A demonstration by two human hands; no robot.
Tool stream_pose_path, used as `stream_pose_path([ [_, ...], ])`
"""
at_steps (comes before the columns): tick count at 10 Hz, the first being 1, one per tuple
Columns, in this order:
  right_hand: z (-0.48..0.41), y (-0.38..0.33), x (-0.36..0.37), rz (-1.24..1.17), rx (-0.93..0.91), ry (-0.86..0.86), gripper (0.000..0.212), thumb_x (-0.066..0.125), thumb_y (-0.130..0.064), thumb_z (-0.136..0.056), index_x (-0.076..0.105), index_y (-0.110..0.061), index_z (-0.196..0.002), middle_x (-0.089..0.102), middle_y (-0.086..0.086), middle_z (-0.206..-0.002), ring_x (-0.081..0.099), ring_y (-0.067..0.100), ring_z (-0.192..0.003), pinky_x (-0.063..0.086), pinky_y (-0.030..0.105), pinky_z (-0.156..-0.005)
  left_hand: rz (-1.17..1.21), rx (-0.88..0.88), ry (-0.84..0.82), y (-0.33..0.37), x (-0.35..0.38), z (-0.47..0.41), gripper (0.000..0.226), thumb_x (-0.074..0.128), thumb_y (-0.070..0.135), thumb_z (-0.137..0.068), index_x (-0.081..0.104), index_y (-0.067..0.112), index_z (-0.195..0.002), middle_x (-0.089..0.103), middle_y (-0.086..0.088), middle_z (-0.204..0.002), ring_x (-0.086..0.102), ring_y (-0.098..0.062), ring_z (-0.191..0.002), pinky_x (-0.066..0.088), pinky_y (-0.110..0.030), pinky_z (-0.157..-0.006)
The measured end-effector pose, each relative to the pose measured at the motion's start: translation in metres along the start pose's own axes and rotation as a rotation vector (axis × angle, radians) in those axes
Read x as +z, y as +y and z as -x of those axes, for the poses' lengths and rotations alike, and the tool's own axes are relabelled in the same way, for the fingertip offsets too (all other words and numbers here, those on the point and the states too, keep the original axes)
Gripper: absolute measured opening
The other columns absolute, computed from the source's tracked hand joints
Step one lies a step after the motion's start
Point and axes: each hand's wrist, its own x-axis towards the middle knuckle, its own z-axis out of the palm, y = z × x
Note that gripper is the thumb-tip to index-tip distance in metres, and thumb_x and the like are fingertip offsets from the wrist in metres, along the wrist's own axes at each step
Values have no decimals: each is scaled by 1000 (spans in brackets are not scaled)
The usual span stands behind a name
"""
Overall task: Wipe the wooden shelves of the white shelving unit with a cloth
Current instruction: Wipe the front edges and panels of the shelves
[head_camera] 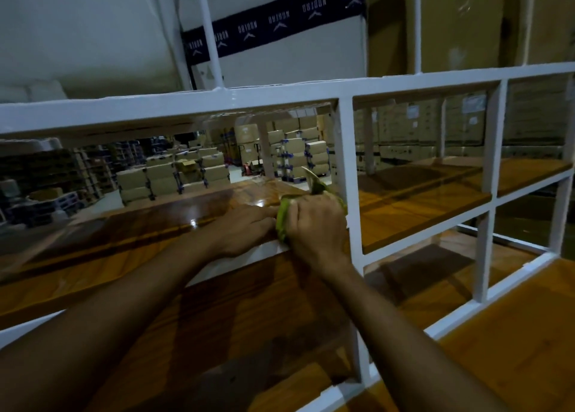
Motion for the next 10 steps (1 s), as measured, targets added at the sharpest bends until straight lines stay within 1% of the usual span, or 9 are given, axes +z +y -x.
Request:
stream_pose_path([
  [1,-45,-13,-17,138,66,-461,36,37,-31,-102,53,-14,-74,65,9,-96,62,30,-86,39,34,-71,-14,14,19,18,-5,5,57,27,45,-89,60,13,-124,59,-13,-129,53,-31,-115,42,-48,-100],
  [2,-54,-24,-16,139,68,-588,36,35,-38,-105,64,-20,-116,66,6,-121,62,33,-108,37,35,-76,-48,-15,71,17,-5,6,62,25,51,-83,63,12,-111,62,-16,-116,57,-33,-104,48,-50,-90],
  [3,-19,-16,-14,56,-174,-338,32,39,-28,-103,66,-16,-91,67,7,-90,64,34,-88,41,38,-69,-161,28,172,18,0,14,62,24,52,-79,67,12,-100,67,-15,-100,61,-32,-86,52,-46,-76],
  [4,11,16,-11,-157,-211,-213,41,36,-33,-103,63,-19,-132,67,7,-125,58,27,-115,40,43,-98,-261,88,256,28,5,29,56,23,51,-85,65,17,-99,69,-7,-91,61,-25,-74,51,-39,-63],
  [5,40,34,-2,-63,-172,-129,55,32,-36,-105,30,-19,-157,31,9,-162,26,27,-150,19,48,-121,-433,150,310,28,15,40,44,31,48,-94,57,16,-110,66,-7,-103,63,-24,-83,52,-38,-65],
  [7,79,-17,41,-175,351,142,60,27,-31,-106,6,-17,-161,3,11,-168,1,28,-156,9,52,-124,-674,218,423,30,28,46,47,59,35,-91,58,3,-126,65,-18,-121,66,-28,-103,55,-35,-75],
  [8,119,-61,74,-192,553,205,63,38,-29,-107,5,-21,-160,22,16,-164,17,30,-152,26,57,-118,-682,226,412,28,33,47,53,50,36,-95,49,3,-136,58,-19,-132,60,-29,-115,53,-37,-83],
  [9,168,-75,94,-154,556,198,44,28,-34,-110,38,-12,-147,61,23,-132,51,35,-124,48,56,-100,-701,241,415,29,34,49,52,47,33,-95,46,3,-138,57,-19,-131,59,-30,-113,52,-38,-77],
  [10,174,-68,99,-132,710,232,44,28,-34,-110,43,-13,-146,60,22,-135,49,36,-127,39,56,-107,-765,272,434,27,37,50,53,39,32,-97,42,2,-140,54,-21,-134,56,-31,-117,50,-38,-82],
])
